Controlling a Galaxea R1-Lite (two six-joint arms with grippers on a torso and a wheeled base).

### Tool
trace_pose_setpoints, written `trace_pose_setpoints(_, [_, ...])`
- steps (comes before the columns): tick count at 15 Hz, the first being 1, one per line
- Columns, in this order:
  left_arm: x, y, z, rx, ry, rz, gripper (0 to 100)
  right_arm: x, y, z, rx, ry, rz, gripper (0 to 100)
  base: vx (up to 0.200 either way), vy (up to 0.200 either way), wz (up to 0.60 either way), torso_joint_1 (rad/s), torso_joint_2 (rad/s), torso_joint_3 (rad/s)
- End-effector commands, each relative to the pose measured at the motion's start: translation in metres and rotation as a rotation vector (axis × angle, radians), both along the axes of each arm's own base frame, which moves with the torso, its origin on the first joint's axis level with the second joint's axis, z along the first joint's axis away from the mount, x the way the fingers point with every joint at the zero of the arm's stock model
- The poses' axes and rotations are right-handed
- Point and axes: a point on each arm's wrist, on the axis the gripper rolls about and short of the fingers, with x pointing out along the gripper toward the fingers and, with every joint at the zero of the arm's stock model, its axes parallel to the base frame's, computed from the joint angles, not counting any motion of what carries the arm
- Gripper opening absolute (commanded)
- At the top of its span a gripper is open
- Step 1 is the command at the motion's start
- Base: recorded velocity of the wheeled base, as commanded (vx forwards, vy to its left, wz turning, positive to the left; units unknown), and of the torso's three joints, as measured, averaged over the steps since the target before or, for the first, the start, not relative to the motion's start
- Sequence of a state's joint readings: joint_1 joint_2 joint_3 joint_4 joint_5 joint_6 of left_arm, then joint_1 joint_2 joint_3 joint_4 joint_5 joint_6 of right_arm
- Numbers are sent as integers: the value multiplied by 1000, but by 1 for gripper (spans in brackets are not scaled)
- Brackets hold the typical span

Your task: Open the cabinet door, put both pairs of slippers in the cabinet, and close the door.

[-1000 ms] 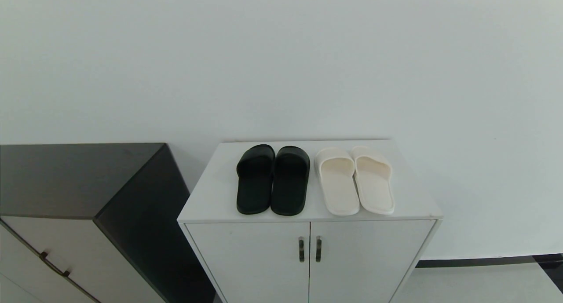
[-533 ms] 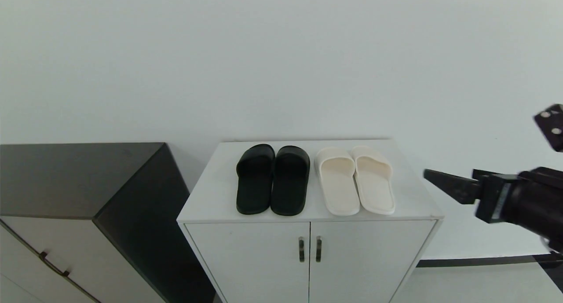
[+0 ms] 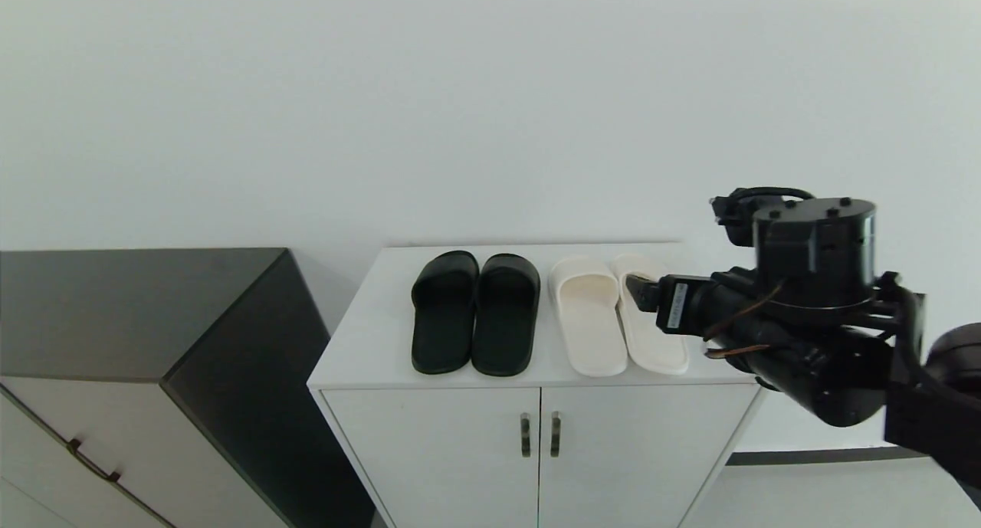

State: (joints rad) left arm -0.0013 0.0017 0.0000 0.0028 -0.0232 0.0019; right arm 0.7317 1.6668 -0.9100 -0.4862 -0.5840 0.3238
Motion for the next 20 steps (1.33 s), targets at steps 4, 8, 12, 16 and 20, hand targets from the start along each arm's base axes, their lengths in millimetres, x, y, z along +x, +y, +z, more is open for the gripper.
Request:
trace_pose_setpoints(4, [0,0,0,1,0,0,0,38,28,-54,-62,47,-21,100,0,0,0,0,0,0])
trace_pose_setpoints(8, [0,0,0,1,0,0,0,70,32,-66,-79,23,-51,100,0,0,0,0,0,0])
trace_pose_setpoints(12, [0,0,0,1,0,0,0,92,40,-71,-93,12,-36,100,0,0,0,0,0,0])
trace_pose_setpoints(16, [0,0,0,0,0,0,0,114,42,-75,-94,-3,-39,100,0,0,0,0,0,0])
trace_pose_setpoints(20, [0,0,0,0,0,0,0,128,42,-76,-88,-20,-55,100,0,0,0,0,0,0])
